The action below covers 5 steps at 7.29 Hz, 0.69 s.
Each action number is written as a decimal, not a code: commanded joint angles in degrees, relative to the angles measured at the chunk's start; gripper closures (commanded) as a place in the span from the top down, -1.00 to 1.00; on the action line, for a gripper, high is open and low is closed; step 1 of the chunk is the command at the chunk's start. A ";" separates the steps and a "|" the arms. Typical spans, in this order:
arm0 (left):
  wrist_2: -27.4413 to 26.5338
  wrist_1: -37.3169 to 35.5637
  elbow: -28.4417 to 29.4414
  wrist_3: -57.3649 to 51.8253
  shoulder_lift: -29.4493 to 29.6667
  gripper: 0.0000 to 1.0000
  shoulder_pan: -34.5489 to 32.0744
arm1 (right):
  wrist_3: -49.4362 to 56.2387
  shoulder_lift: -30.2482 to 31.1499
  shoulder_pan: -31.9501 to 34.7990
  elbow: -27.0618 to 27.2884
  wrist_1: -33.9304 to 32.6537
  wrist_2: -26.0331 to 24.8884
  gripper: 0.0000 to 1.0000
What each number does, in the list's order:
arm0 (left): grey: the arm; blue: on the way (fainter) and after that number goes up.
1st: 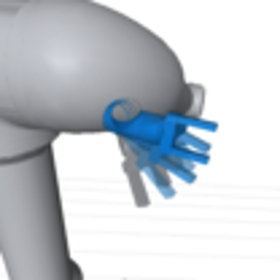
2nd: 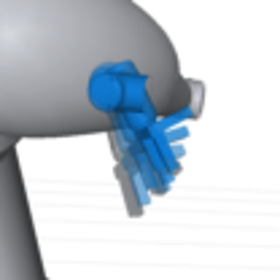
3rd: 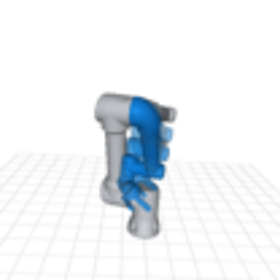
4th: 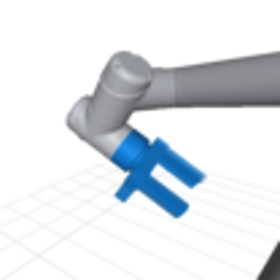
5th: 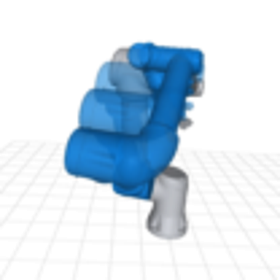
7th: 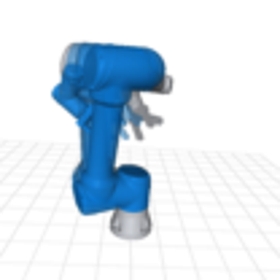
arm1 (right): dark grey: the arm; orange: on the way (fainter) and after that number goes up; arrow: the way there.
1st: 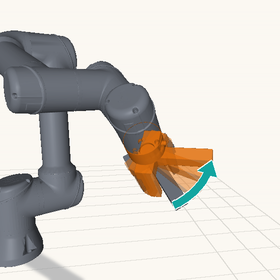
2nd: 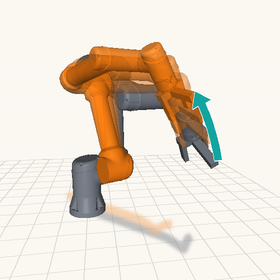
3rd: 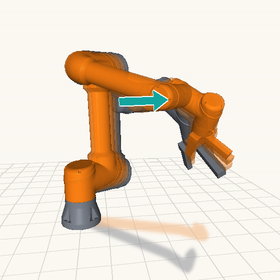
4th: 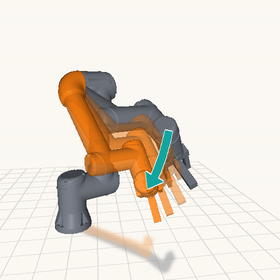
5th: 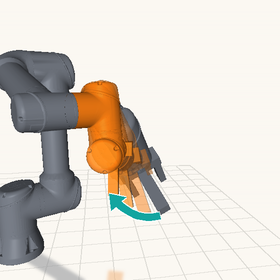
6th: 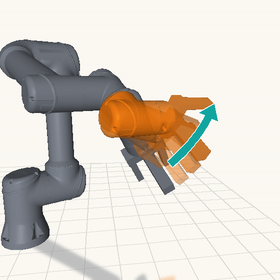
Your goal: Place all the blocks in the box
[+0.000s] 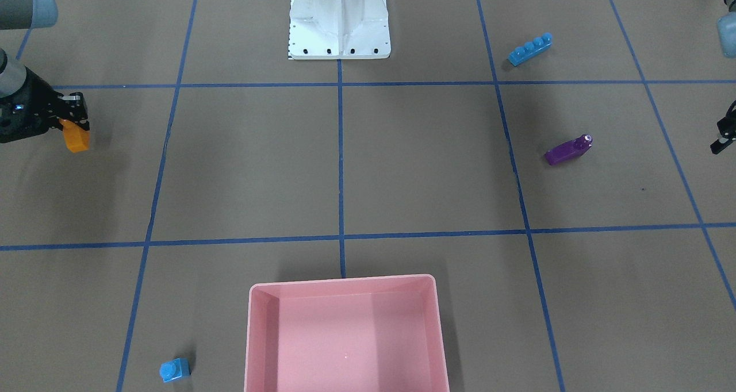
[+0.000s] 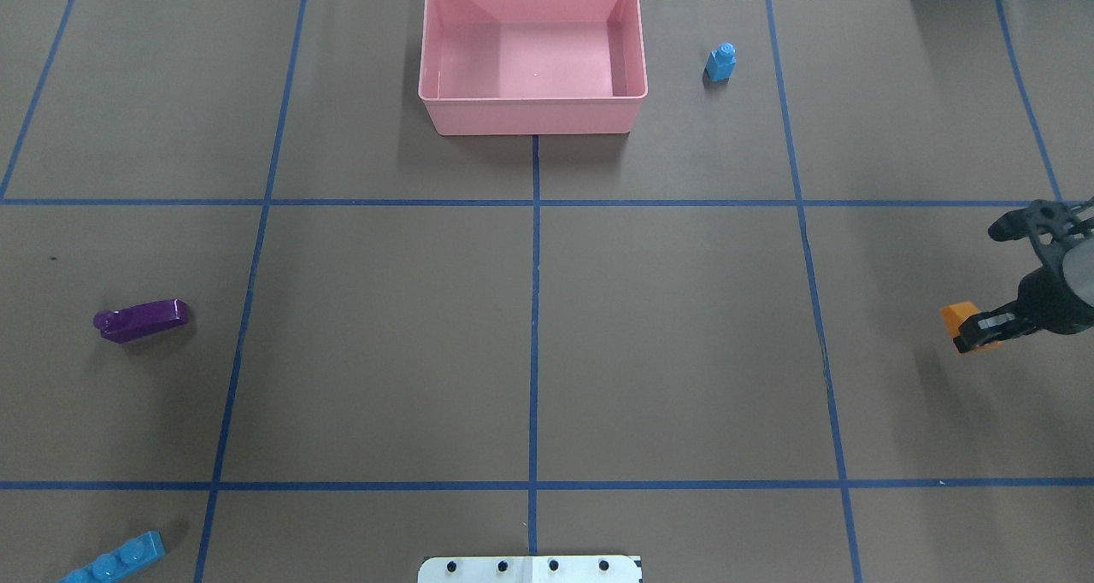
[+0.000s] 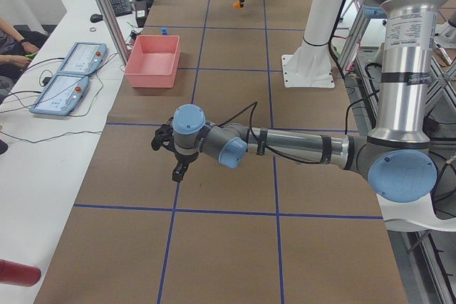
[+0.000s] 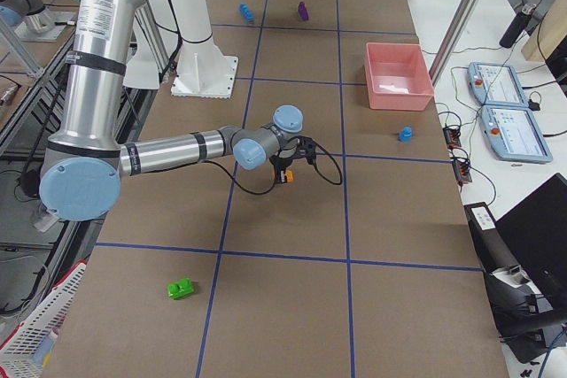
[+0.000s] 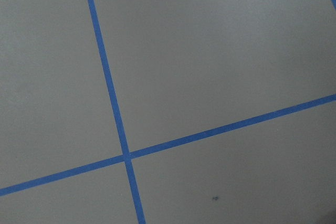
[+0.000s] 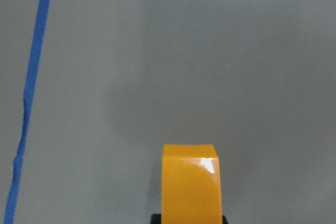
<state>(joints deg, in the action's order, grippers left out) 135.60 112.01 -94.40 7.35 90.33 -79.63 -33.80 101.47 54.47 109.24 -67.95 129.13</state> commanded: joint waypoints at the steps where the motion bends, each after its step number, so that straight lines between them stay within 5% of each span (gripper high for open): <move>1: 0.28 0.14 -3.05 -1.44 0.38 1.00 5.94 | 0.40 -2.58 6.94 1.94 -0.07 0.33 -1.00; 4: -0.60 0.22 -10.61 -1.98 -0.67 1.00 16.76 | 0.23 -12.85 10.04 1.41 -0.25 -0.19 -1.00; 5: -5.04 0.31 -11.32 -2.16 -0.68 0.99 21.22 | -0.29 -15.66 10.13 1.32 -0.25 -0.46 -1.00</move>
<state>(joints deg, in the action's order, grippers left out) 134.13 112.24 -104.00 5.40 89.85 -63.57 -33.66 89.78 64.03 110.65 -68.22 129.08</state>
